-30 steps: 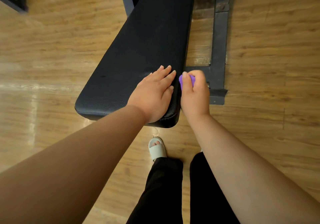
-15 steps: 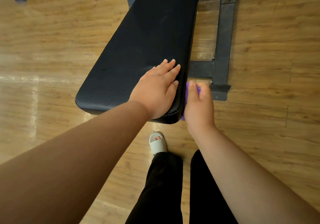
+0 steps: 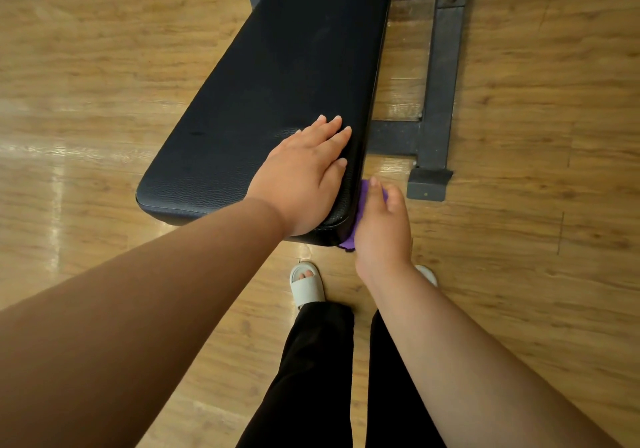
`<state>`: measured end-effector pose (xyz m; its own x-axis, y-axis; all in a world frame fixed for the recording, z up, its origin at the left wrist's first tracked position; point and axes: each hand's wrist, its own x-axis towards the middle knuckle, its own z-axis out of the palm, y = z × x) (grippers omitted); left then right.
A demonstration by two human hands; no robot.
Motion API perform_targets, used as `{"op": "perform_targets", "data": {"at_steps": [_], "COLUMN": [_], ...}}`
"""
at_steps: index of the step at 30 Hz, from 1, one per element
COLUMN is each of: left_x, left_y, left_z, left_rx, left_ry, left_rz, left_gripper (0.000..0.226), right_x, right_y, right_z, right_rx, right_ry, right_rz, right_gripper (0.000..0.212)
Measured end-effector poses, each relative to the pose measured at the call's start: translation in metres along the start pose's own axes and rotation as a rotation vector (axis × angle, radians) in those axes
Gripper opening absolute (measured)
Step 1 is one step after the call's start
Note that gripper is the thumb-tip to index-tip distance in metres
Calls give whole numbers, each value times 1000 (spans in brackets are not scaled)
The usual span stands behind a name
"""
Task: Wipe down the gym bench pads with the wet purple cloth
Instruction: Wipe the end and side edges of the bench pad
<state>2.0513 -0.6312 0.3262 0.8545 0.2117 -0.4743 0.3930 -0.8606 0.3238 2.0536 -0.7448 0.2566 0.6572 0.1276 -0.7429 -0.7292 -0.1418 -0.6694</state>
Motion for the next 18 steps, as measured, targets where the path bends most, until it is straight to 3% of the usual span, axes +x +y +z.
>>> {"op": "perform_targets", "data": {"at_steps": [8, 15, 18], "left_x": [-1, -1, -1], "left_y": [-1, 0, 0], "left_z": [1, 0, 0], "left_rx": [-29, -32, -22], "left_ry": [17, 13, 8], "left_rz": [-5, -14, -11], "left_gripper": [47, 47, 47], "right_x": [9, 21, 29], "right_y": [-2, -27, -32], "right_z": [1, 0, 2], "right_rx": [11, -265, -249], "right_ry": [-7, -10, -2], "right_rz": [-25, -279, -329], "right_gripper": [24, 16, 14]}}
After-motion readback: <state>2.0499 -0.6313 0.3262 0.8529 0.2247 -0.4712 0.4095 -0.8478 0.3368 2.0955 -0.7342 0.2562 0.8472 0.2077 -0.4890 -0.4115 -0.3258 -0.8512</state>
